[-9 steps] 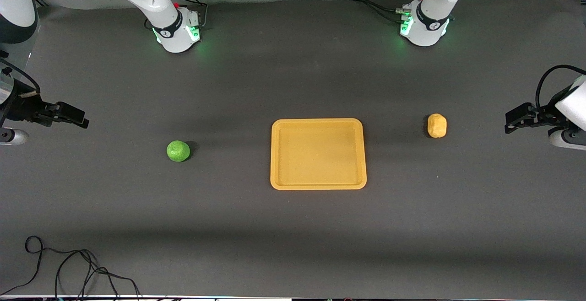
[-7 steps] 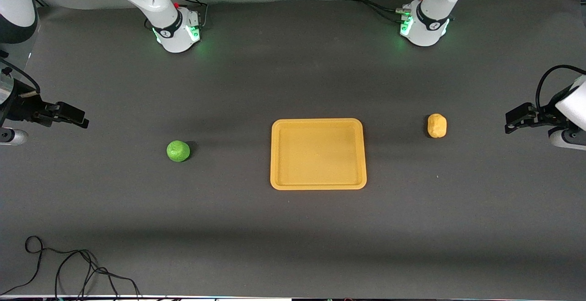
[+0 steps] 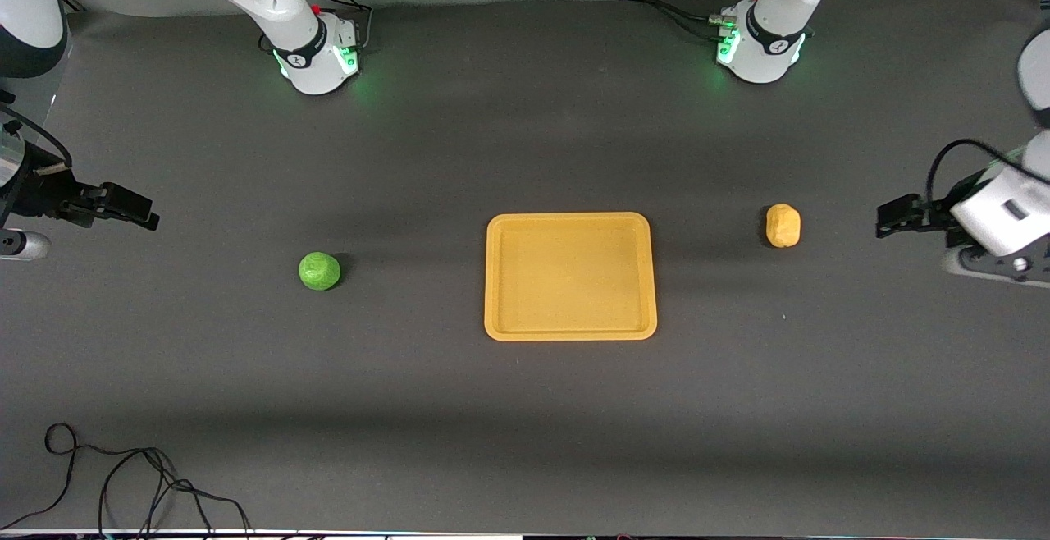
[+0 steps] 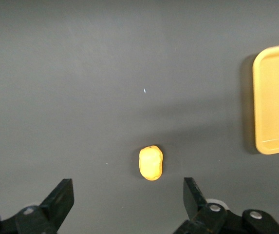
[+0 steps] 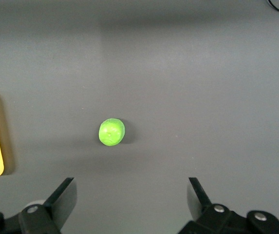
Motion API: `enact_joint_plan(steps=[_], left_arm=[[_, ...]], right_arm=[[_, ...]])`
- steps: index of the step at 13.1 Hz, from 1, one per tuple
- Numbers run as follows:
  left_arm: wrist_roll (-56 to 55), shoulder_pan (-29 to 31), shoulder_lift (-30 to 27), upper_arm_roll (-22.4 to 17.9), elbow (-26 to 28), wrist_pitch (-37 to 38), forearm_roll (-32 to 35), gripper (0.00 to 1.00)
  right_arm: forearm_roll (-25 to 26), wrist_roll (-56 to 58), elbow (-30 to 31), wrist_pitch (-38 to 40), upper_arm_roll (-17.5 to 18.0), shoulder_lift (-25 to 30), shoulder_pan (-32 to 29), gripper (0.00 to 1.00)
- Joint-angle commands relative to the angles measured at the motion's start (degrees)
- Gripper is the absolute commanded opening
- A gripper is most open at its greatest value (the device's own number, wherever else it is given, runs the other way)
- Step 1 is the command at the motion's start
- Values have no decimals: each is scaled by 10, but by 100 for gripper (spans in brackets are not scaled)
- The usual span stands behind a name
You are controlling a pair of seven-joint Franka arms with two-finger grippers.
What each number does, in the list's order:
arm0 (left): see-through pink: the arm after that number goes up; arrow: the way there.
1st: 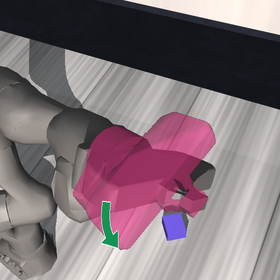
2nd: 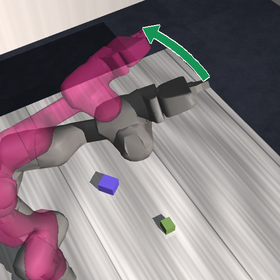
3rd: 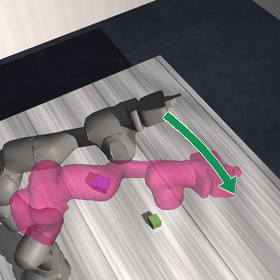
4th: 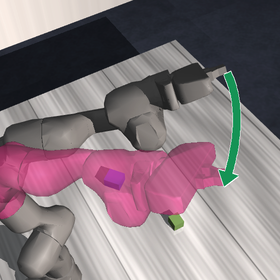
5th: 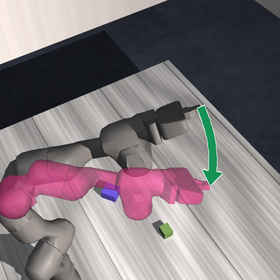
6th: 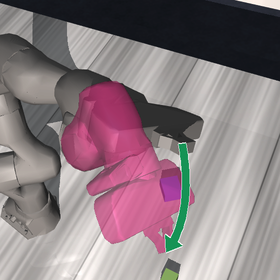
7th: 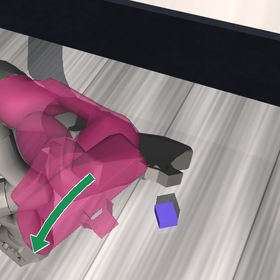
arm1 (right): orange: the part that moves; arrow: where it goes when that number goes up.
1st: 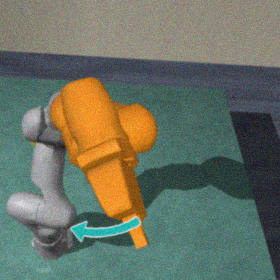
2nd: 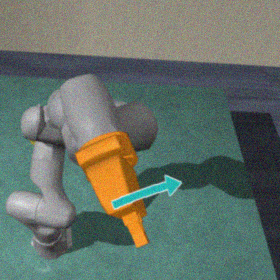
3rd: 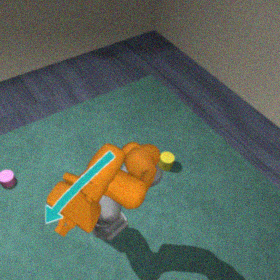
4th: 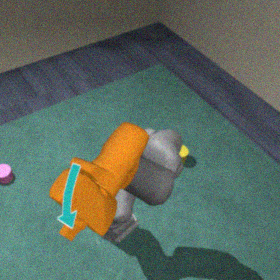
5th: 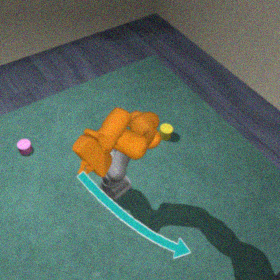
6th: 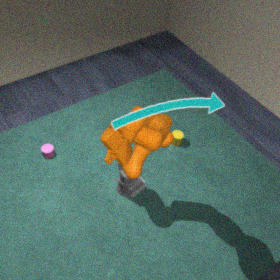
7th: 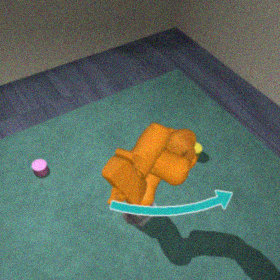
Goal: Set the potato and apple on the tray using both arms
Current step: 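Grasp the yellow potato with the left gripper while the right gripper reaches the apple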
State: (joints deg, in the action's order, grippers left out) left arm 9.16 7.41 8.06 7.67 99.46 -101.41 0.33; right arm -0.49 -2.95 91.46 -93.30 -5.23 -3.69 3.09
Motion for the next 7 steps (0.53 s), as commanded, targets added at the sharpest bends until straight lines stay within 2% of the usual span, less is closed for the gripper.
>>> enact_joint_plan(steps=[1, 3, 4, 6, 7], left_arm=[[2, -15, 9, -3, 147, -147, -7, 99], [3, -13, 69, -3, 192, -233, -7, 99], [5, -10, 86, -3, 207, -240, -6, 99], [9, -8, 112, -3, 226, -230, -6, 99], [11, -9, 110, -3, 243, -230, -6, 95]], right_arm=[[-7, 4, 6, 1, 0, 5, 2, 100], [-7, 4, 13, -2, 0, 10, 20, 100], [-3, 1, 28, -7, -1, 16, 44, 100], [-8, 0, 66, -30, 0, 39, 53, 100], [-8, 0, 93, -47, 1, 55, 57, 100]])
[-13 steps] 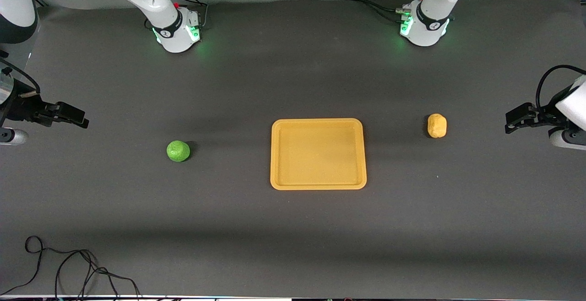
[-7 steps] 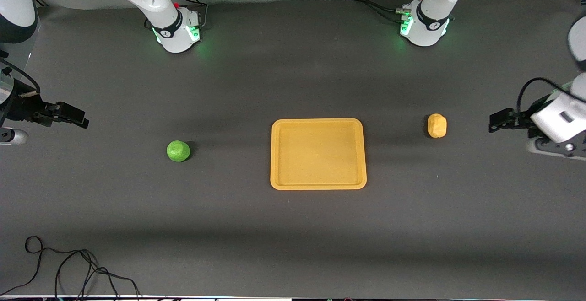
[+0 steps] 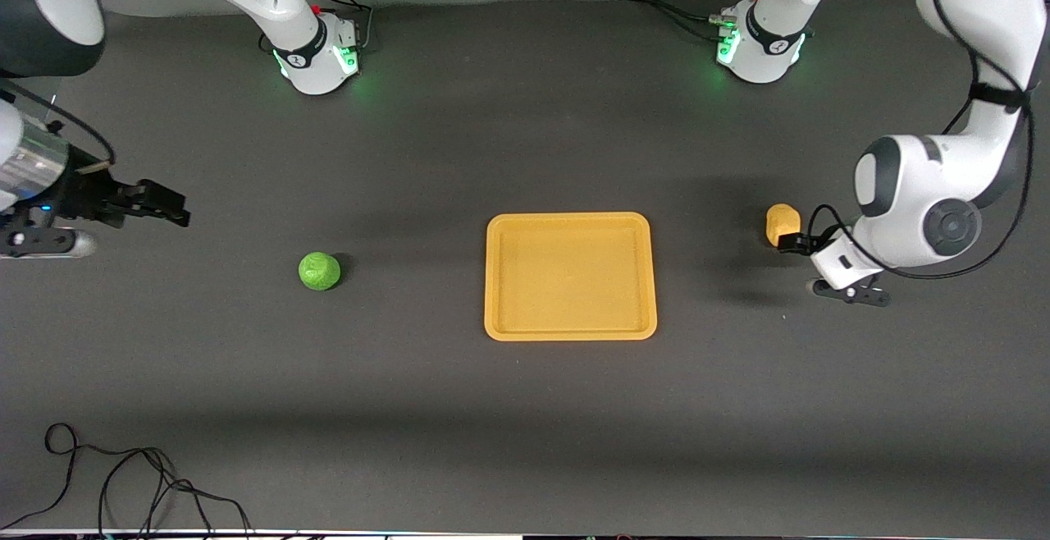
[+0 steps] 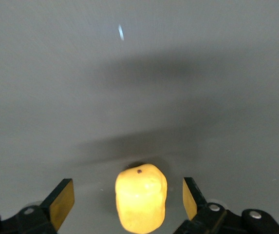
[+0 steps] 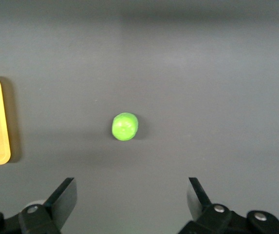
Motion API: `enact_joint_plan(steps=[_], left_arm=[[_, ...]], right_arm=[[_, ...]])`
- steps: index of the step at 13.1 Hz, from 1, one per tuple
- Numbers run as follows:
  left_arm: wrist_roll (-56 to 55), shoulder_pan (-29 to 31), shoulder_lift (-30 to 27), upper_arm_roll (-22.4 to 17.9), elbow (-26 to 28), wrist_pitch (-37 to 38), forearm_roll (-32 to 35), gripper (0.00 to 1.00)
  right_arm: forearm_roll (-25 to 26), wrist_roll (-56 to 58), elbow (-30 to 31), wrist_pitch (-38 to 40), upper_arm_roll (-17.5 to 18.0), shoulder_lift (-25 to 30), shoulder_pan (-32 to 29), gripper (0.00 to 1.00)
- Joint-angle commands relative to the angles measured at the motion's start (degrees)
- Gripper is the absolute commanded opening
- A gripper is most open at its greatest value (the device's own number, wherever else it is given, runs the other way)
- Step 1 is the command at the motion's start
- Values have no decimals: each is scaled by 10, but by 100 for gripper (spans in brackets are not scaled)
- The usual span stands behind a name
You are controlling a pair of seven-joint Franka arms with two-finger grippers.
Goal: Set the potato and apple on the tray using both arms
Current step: 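Grasp the yellow potato with the left gripper while the right gripper reaches the apple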
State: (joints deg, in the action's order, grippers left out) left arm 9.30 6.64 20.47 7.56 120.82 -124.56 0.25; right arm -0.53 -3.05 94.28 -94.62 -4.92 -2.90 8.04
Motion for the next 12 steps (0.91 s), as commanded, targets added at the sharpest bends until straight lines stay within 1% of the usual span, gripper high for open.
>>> enact_joint_plan(steps=[1, 2, 3, 4, 5, 6, 7, 8, 9, 10, 11, 12], left_arm=[[25, -1, -13, -2, 39, 1, -5, 91], [44, 0, -11, -3, 45, 1, -5, 84], [48, 0, -15, -3, 62, 1, -5, 68], [49, 0, -24, -2, 68, 9, -5, 57], [44, -1, -25, -2, 68, 15, -7, 37], [42, -5, -25, -2, 68, 13, -8, 22], [41, -5, -31, -1, 61, 24, -14, 12], [39, -6, -51, -1, 48, 43, -30, 9], [23, -12, -60, 0, 15, 82, -60, 8], [-7, -30, -57, 5, -28, 118, -81, 7], [-58, -57, -51, 7, -67, 132, -88, 3], [-110, -92, -38, 8, -94, 126, -89, 2]], right_arm=[[-9, 1, 98, -56, -4, 65, 38, 100], [-5, 0, 127, -78, -6, 79, 55, 100], [-4, 0, 148, -92, -6, 87, 58, 100], [-4, 0, 156, -97, -5, 88, 58, 100], [-4, 0, 160, -101, -5, 87, 58, 100], [-4, 0, 172, -122, -5, 82, 58, 100], [-4, 0, 198, -157, -5, 77, 58, 100], [-4, 0, 236, -210, -5, 75, 58, 100], [-4, 0, 280, -271, -5, 71, 58, 100], [-4, 0, 320, -330, -6, 61, 57, 100], [-5, 0, 349, -380, -7, 48, 57, 100], [-6, 0, 364, -414, -6, 28, 57, 100]])
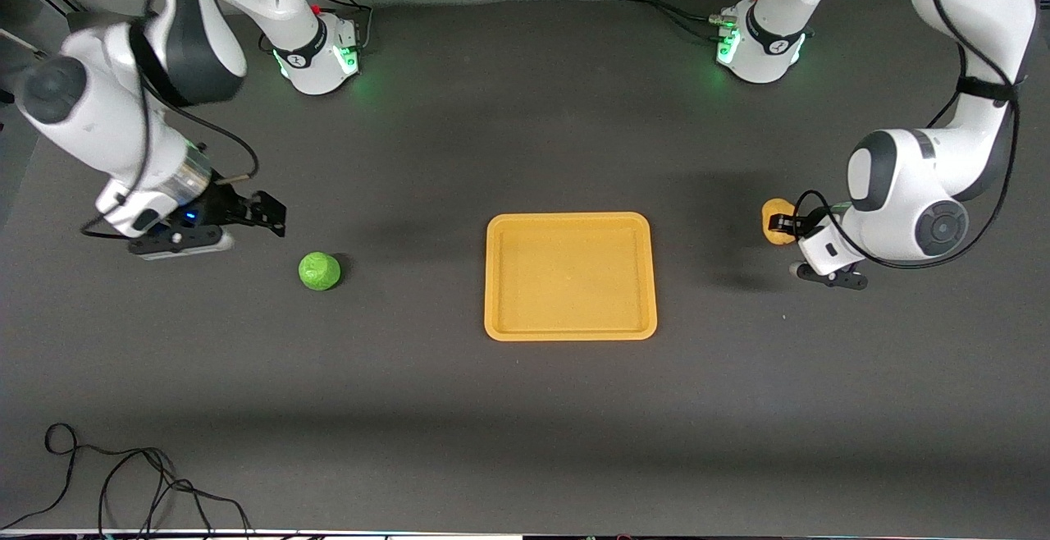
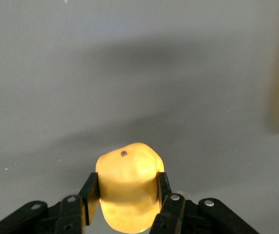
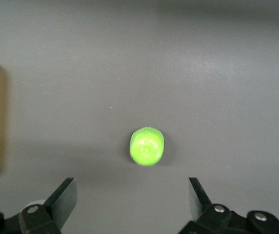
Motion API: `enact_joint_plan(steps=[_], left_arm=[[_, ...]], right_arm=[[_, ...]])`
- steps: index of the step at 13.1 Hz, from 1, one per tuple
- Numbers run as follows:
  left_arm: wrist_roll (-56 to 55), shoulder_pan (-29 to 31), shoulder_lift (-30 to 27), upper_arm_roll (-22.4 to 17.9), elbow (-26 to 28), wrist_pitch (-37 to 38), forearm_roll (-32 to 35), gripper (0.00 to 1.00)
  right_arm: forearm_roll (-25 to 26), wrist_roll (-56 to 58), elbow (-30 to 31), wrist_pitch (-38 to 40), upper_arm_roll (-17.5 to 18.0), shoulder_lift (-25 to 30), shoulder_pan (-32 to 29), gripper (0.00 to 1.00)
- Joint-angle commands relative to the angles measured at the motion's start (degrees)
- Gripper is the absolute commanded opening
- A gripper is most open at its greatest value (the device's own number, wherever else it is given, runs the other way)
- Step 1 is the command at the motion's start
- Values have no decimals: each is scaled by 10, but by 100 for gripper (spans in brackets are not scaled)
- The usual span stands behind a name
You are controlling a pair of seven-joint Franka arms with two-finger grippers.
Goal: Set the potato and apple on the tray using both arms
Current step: 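Grasp the yellow potato with the left gripper while the right gripper reaches the apple, then place the potato on the tray while the right gripper grasps the apple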
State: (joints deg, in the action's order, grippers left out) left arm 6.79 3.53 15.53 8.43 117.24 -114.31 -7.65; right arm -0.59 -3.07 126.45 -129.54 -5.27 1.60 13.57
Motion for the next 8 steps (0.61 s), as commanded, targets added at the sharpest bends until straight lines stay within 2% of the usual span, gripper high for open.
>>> enact_joint_plan(steps=[1, 3, 5, 8], left_arm=[[-135, -99, 39, -1, -95, 19, -13, 3], [-212, -162, 97, -2, -156, -19, -30, 4], [-245, -203, 142, -2, -165, -65, -27, 4], [-256, -223, 158, -2, -163, -101, -30, 4]], right_arm=[[-8, -1, 55, -103, -4, -39, 1, 100], [-8, -1, 89, -201, -4, -81, 1, 100], [-8, -1, 118, -298, -4, -125, 1, 100], [-8, -2, 120, -370, -4, -181, 0, 100]])
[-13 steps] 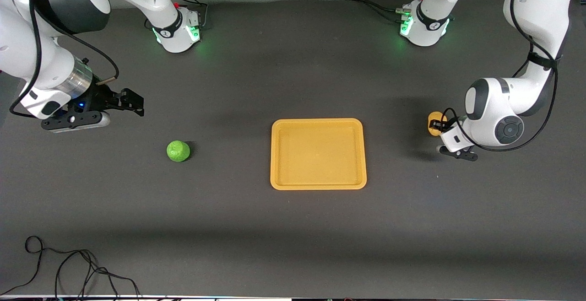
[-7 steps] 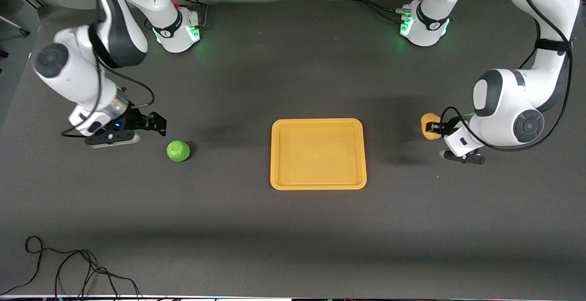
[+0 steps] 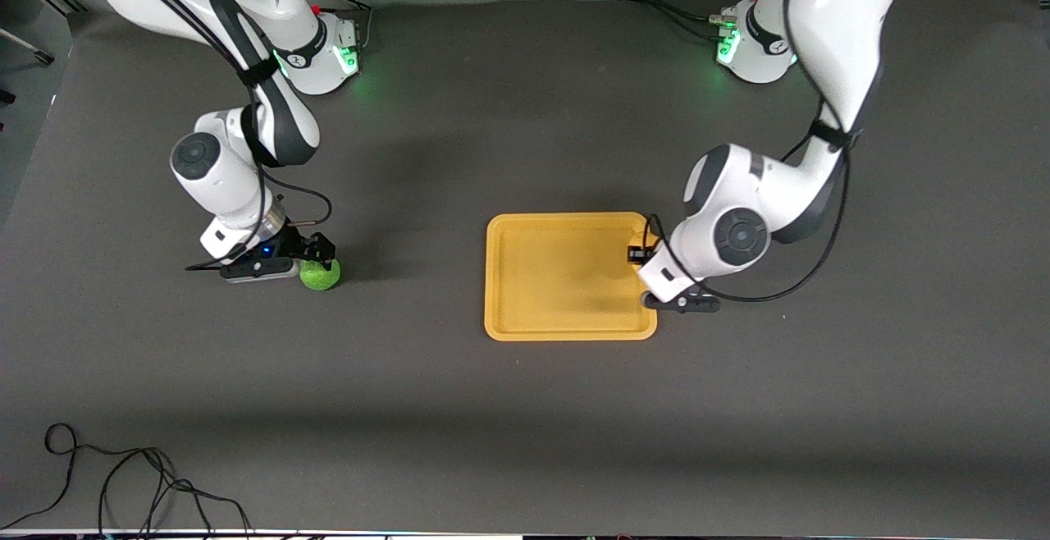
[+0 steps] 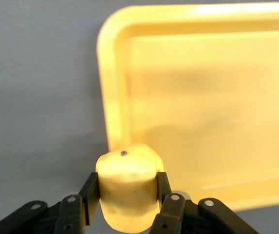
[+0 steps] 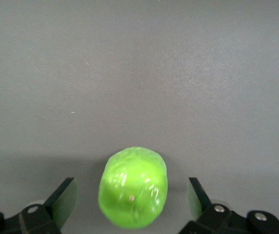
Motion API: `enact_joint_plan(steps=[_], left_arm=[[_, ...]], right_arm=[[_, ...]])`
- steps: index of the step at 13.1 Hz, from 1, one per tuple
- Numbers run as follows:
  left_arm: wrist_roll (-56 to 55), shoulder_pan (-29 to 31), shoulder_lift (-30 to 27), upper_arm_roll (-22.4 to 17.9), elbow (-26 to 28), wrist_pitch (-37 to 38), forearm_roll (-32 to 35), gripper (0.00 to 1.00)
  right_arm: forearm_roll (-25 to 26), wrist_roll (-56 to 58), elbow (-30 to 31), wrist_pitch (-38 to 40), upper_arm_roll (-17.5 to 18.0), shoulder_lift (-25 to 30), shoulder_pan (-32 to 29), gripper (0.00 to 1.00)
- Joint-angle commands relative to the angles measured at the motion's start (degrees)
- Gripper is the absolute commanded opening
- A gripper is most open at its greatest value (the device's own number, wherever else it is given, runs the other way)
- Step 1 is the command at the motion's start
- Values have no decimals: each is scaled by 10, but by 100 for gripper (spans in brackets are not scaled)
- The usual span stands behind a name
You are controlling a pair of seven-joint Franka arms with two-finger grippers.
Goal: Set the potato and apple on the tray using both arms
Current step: 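Place the potato on the tray while the right gripper grasps the apple, then lift the green apple with the right gripper while the left gripper withdraws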
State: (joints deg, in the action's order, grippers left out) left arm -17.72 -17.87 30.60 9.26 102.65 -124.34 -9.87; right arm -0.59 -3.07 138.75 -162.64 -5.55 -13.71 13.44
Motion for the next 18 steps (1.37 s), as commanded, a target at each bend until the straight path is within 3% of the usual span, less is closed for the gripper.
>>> enact_joint_plan(steps=[1, 4, 5, 6, 7, 9, 12, 15, 18], left_arm=[[-21, -18, 12, -10, -18, -8, -8, 4], [-27, -22, 22, -10, -17, -28, -8, 8], [-28, -26, 24, -11, -17, -28, -6, 40], [-26, -27, 26, -11, -17, -29, 1, 99], [-27, -30, 26, -11, -18, -29, 3, 100], [-27, -31, 20, -11, -20, -25, 3, 100], [-16, -6, -64, -16, -26, 72, 3, 100], [-11, 46, -146, -16, -74, 201, 5, 100], [67, 106, -221, -17, -78, 244, 27, 100]], right_arm=[[-8, -2, -3, -61, -1, -44, 1, 100], [-8, -2, -4, -100, -1, -82, 0, 100], [-8, -1, -4, -100, -1, -83, 0, 85], [-8, 2, -5, -95, -1, -81, -1, 66], [-8, 3, -6, -91, 0, -78, -1, 57], [-8, 5, -12, -62, -1, -59, -1, 53], [-8, 14, -79, 99, -2, 2, -3, 53], [-8, 31, -208, 319, -19, 32, -4, 53], [-8, 31, -366, 513, -19, 28, -3, 53]])
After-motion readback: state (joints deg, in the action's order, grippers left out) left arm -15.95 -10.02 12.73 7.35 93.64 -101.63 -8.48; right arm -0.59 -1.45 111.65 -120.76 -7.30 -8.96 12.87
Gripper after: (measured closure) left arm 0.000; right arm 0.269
